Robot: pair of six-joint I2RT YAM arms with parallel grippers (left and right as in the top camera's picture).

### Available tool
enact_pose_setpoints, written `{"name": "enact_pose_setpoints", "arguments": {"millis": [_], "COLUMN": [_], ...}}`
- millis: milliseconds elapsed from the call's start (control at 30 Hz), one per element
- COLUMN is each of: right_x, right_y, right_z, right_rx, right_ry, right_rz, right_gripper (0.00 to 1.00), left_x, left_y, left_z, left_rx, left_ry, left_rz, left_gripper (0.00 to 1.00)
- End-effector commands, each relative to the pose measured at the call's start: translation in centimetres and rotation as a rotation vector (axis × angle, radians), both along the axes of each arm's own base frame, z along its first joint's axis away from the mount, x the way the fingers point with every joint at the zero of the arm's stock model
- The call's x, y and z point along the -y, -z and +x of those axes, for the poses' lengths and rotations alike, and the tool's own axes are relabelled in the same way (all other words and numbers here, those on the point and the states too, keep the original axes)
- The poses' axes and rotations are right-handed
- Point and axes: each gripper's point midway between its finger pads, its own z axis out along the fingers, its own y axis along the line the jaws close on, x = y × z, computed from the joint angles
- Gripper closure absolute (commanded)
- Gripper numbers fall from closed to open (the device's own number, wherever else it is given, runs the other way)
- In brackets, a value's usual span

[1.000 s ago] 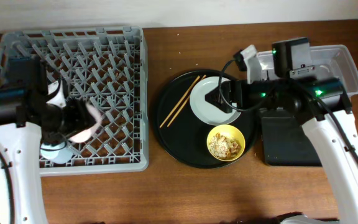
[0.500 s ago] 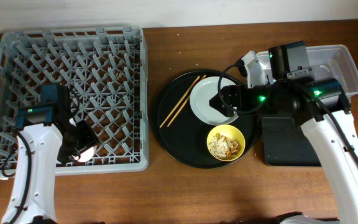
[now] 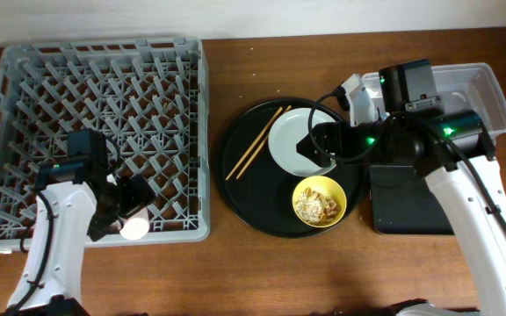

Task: Sort waste into correct bins and load items into the dishwasher rack
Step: 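Lower the pink cup into the dish rack with the left gripper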

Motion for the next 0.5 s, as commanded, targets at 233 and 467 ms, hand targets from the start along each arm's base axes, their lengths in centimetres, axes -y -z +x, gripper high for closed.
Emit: {"name": "enact_pose_setpoints", "arguments": {"millis": [233,467], "right_x": [0.3,0.4], "right_y": [-0.1,0.1], "right_z": [-0.2,-0.4], "right_rx": [0.019,0.009], "right_ry": [-0.001,0.0], "right_rz": [-0.031,-0.035], "right_gripper": [0.16,0.16], "left_x": [1.1,1.3], "left_y": [-4.9,-9.9], "left_z": [2.1,0.8], "left_rx": [0.087,0.099], "left_ry": [0.049,0.095], "left_rz": [-0.075,-0.067], "left_gripper": [0.01,0.11]}}
